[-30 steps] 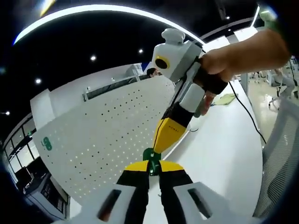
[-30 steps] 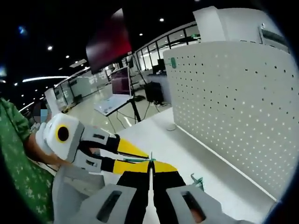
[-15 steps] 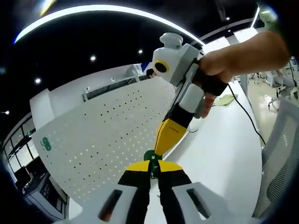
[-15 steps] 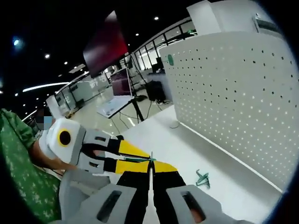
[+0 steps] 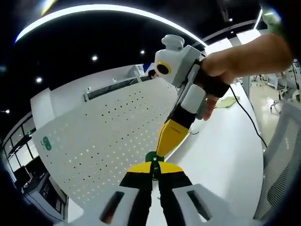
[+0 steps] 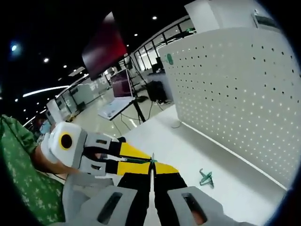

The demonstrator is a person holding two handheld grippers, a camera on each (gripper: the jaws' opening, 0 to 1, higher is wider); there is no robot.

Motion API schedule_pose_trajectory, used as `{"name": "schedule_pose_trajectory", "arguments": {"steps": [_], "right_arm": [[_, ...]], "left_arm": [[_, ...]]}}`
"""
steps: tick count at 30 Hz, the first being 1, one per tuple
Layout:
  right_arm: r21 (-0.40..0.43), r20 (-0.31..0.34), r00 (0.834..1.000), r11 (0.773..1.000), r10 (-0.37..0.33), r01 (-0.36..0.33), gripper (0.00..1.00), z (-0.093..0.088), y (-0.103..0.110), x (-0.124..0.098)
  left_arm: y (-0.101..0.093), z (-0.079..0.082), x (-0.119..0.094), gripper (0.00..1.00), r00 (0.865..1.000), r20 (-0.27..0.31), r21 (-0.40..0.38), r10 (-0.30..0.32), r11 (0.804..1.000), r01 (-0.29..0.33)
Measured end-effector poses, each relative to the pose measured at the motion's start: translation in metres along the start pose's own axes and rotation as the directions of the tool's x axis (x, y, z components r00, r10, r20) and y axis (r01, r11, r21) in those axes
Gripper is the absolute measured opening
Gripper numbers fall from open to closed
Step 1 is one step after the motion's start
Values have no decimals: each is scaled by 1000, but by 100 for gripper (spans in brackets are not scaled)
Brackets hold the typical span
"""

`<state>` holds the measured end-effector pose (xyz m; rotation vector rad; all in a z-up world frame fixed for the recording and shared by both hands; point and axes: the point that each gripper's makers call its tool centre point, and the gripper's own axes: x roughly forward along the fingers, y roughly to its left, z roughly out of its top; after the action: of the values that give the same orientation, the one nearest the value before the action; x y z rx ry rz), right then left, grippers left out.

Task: Insert the hook assembly into the mounting plate slot until the hook locks in place.

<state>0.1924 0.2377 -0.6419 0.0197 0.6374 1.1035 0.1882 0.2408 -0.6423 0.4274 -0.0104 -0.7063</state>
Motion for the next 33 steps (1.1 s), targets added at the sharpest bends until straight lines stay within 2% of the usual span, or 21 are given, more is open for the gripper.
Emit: {"name": "schedule_pose_trajectory", "arguments": {"steps": [15, 22, 33], "right_arm": [[-26, 18, 1000, 1000, 11, -11, 1, 6, 6, -1], [-38, 15, 1000, 999, -16, 16, 1, 4, 1, 0], [-35, 15, 1000, 999, -16, 16, 1, 2, 4, -1]], "left_arm": [[3, 2, 0, 3, 1000, 11, -47, 8, 999, -7], [3, 3, -1, 3, 1000, 14, -51, 8, 999, -7], [1, 7, -2, 3, 1000, 20, -51, 2, 999, -1]]}}
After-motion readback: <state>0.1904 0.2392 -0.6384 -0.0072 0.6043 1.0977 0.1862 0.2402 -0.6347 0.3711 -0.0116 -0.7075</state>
